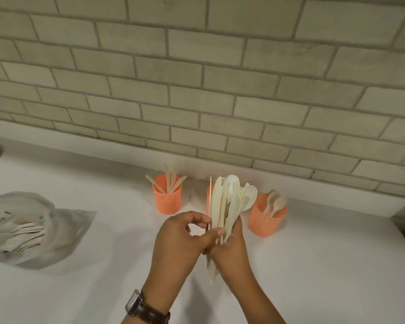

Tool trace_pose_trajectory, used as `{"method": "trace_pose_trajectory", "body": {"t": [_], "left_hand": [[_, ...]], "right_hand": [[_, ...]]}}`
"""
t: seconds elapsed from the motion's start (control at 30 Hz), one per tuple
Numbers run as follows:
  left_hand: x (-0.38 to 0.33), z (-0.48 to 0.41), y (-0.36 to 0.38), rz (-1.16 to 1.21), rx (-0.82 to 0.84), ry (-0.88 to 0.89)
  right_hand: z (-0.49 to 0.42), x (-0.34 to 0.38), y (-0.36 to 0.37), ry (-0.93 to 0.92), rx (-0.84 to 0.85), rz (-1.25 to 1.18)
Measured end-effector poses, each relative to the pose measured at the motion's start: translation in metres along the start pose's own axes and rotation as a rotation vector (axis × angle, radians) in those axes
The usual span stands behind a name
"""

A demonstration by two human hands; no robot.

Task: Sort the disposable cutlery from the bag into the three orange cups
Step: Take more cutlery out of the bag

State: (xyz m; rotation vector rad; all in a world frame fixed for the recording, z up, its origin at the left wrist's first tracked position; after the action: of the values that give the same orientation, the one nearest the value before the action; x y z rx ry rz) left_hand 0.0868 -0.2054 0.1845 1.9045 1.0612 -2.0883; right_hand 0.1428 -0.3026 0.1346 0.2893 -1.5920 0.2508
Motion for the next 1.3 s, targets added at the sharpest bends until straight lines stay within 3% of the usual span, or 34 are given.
{"method": "trace_pose_trajectory", "body": {"t": [0.43,0.67,1.1,1.3], "left_hand": [[0.009,-0.012,-0.007,0.134,0.134,-0.120],[0.011,-0.016,-0.011,0.349,0.279,-0.191],[0.025,-0.021,0.002,0.682,0.307,-0.264],[0.034,-0.021,0.007,0.786,0.530,-0.371]], "right_hand": [[0.003,0.006,0.005,-0.050,0.051,-0.036],[0.001,0.008,0.007,-0.076,0.105,-0.034],[-0.007,-0.004,0.001,0.015,-0.086,-0.169],[-0.008,-0.002,0.000,0.033,0.014,-0.202]]}}
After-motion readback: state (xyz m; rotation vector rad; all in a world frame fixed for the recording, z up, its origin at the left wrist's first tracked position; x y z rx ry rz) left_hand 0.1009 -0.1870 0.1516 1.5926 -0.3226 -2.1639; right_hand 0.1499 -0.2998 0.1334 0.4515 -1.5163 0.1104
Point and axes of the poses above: each hand's wrist, its own z-axis away from the middle knuckle, its own y-axis out of the palm, x = y × z, the point moved 4 cm from there along -z, towards the middle knuckle, and after that the axes turned 2 degrees about -y, right-handed, at the moved point
